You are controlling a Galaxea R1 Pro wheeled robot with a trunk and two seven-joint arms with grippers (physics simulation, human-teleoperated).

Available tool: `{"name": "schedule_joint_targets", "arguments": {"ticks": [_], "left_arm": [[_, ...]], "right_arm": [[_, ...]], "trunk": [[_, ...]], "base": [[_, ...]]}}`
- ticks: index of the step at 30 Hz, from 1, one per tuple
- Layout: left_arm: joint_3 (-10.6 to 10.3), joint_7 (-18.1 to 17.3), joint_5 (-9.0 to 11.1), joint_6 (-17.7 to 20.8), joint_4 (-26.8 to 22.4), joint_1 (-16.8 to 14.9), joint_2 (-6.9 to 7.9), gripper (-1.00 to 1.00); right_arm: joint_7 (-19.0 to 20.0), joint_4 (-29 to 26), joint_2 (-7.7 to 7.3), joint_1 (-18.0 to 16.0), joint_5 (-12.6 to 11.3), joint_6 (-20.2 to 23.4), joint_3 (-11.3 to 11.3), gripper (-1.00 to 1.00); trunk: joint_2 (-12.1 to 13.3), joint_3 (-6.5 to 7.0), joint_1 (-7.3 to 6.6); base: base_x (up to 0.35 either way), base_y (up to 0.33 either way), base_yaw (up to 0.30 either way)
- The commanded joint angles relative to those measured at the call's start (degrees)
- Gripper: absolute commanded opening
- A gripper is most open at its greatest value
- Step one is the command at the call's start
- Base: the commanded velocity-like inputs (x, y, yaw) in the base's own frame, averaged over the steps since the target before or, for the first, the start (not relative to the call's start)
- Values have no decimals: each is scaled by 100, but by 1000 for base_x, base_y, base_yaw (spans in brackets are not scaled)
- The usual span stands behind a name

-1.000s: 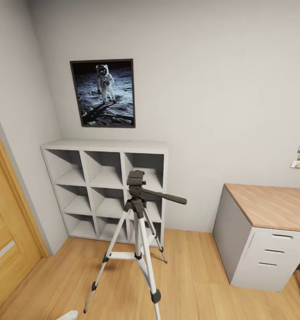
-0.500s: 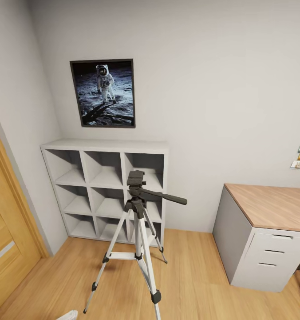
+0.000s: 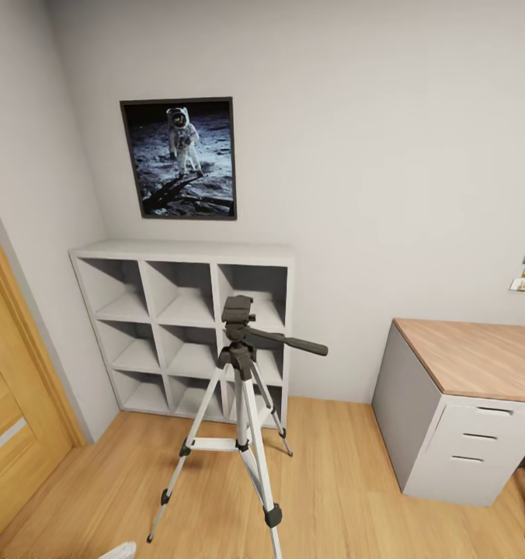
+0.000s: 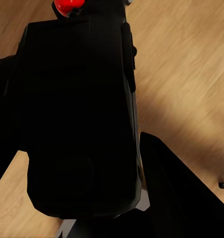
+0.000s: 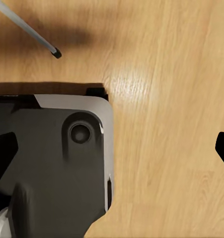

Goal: Attach the digital camera to the camera tripod in the bedroom.

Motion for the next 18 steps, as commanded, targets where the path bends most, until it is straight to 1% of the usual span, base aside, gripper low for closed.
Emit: {"name": "schedule_joint_targets", "arguments": {"ticks": [1,8,11,15,18], "left_arm": [[-54,29,15,25,-5,-1,1,-100],[-58,29,23,28,-12,0,-7,-100],[-67,29,11,31,-19,0,-13,-100],[-77,29,-39,33,-28,0,-21,-100],[-79,29,-55,33,-30,-2,-24,-100]], "right_arm": [[13,9,-3,-4,44,7,-49,100],[13,9,-3,-4,44,7,-49,100],[13,9,-3,-4,43,7,-49,100],[13,9,-3,-4,43,7,-49,100],[13,9,-3,-4,43,7,-49,100]], "trunk": [[-5,-11,2],[-5,-76,2],[-5,-103,2],[-5,-140,2],[-5,-168,2]], "base": [[0,0,0],[0,19,0],[0,178,0],[0,265,0],[0,107,0]]}}
